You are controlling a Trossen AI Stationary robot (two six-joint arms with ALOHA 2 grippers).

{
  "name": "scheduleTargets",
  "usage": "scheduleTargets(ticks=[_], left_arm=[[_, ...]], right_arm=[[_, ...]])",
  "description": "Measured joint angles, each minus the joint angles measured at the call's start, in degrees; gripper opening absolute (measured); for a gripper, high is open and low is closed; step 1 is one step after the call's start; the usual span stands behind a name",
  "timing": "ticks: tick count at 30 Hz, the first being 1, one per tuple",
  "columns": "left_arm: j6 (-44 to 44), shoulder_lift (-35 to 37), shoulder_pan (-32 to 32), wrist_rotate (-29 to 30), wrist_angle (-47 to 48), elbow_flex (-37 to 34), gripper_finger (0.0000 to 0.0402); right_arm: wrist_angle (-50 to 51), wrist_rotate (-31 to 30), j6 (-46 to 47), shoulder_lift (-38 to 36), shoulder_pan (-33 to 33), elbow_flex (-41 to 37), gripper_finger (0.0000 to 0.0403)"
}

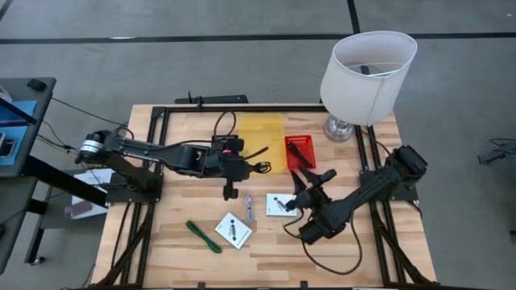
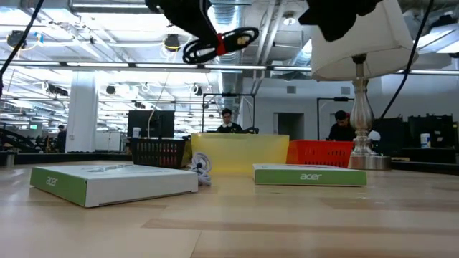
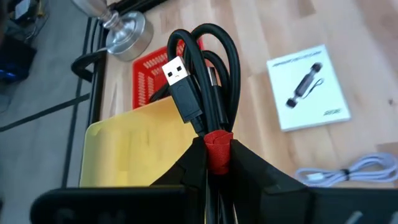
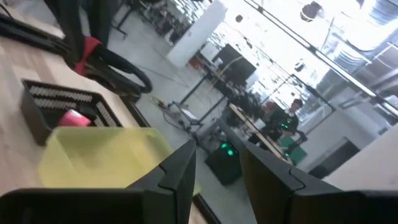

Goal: Pick and place items into bin
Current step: Put the black charger cable into the red bin

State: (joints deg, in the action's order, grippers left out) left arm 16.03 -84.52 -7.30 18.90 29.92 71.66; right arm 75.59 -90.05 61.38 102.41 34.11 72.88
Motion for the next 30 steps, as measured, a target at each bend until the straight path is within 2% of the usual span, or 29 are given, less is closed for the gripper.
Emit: scheduleTargets(ticks=[6,10,13,18,25,30], left_arm=[[-0.82,0.40,-0.76,-0.71,-0.39,0.00,0.0032],[-1.25,0.38,-1.08,-0.75,-0.42,0.00,0.0039],[-1.50,0.38,-1.08,-0.75,-0.44,0.00,0.0037],[-1.78,0.38,-1.08,-2.26,-0.40,0.00,0.0035],[-2.53,0.38,-1.08,-4.69,-0.38,0.00,0.0038],[-3.67,0.37,-1.13,-7.42,-0.42,0.00,0.0038]], right_arm=[[-3.51,0.05,-0.28,0.02,1.89,1.22,0.0134],[-6.79,1.02,-4.21,0.00,2.27,3.03,0.0164],[-7.80,4.29,-6.57,0.00,1.55,4.13,0.0191],[-12.31,12.53,-16.49,0.00,-0.95,4.22,0.0221],[-20.40,13.93,-30.56,-0.07,-1.10,4.22,0.0228],[-27.14,20.16,-42.77,-0.37,-1.25,4.22,0.0224]])
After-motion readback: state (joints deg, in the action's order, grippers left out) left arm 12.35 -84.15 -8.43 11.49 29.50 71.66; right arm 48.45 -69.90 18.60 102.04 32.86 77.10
